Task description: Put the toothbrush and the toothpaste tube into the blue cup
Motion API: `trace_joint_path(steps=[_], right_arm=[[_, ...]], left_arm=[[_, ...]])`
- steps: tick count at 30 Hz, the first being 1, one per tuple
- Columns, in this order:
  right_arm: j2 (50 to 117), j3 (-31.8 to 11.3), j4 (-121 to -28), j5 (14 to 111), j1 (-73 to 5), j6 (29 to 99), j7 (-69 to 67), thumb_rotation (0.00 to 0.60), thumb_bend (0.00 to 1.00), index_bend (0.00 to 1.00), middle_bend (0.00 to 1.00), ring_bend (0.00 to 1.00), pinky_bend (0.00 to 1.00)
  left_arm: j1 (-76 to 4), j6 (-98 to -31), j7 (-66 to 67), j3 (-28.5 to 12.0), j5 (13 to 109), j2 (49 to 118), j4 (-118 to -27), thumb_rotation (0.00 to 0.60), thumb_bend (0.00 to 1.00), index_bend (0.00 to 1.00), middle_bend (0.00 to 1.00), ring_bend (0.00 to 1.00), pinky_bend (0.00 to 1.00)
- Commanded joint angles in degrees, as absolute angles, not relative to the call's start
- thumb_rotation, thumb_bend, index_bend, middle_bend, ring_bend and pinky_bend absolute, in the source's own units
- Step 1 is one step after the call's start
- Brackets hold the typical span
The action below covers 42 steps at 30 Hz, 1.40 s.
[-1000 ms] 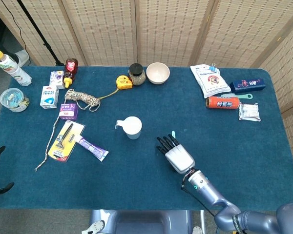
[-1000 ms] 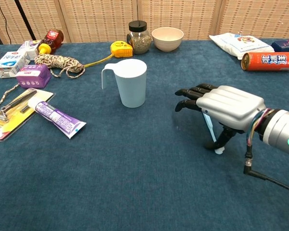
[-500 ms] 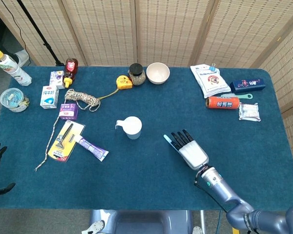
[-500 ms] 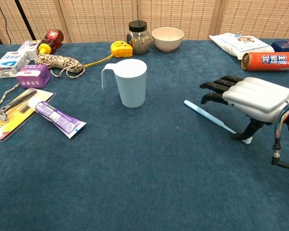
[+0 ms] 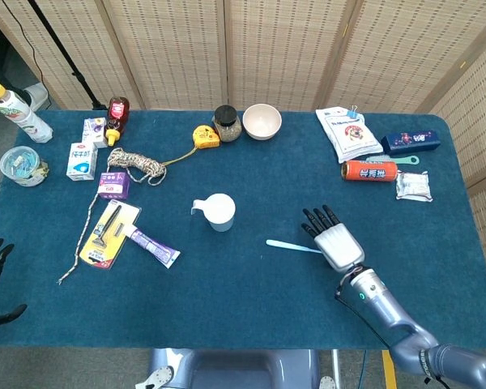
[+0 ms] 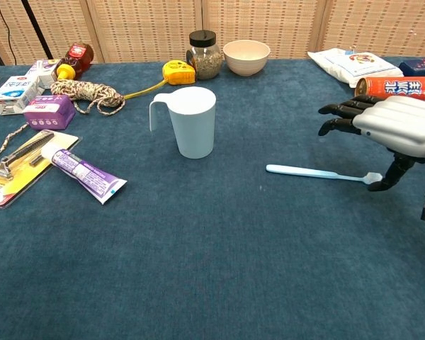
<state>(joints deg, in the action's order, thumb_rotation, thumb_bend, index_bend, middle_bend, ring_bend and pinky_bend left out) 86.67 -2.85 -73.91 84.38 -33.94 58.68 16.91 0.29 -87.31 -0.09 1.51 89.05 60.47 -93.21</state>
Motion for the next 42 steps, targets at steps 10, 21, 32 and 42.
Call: trace_joint_path(steps=[10, 21, 32, 42], right_arm=[[85.8, -8.8, -81.8, 71.7, -37.4, 51.3, 14.7, 0.6, 0.0, 0.41, 0.0, 0.0, 0.0], [90.0, -11.1, -82.2, 62.9, -37.8, 53.0, 19.6, 0.6, 0.1, 0.45, 0.01, 0.0, 0.0], [94.0, -12.2, -81.2, 55.0, -39.0, 52.9, 22.6, 0.6, 0.26, 0.45, 0.01, 0.0, 0.0], [94.6, -12.0, -79.9, 53.3, -39.5, 52.7, 23.0, 0.6, 0.3, 0.46, 0.01, 0.0, 0.0]], left_arm=[[0.4, -87.5, -0.8, 1.6, 89.2, 60.3, -93.0, 0.6, 0.02, 0.0, 0.0, 0.0, 0.0], [0.2, -87.3, -1.4, 1.5, 89.0, 60.1, -92.8, 0.6, 0.02, 0.0, 0.0, 0.0, 0.0], [0.2, -87.1, -1.3, 1.5, 88.8, 60.1, -92.9, 0.6, 0.02, 0.0, 0.0, 0.0, 0.0], [0.1, -87.0, -1.5, 1.4, 88.7, 60.0, -92.9, 0.6, 0.02, 0.0, 0.0, 0.0, 0.0]])
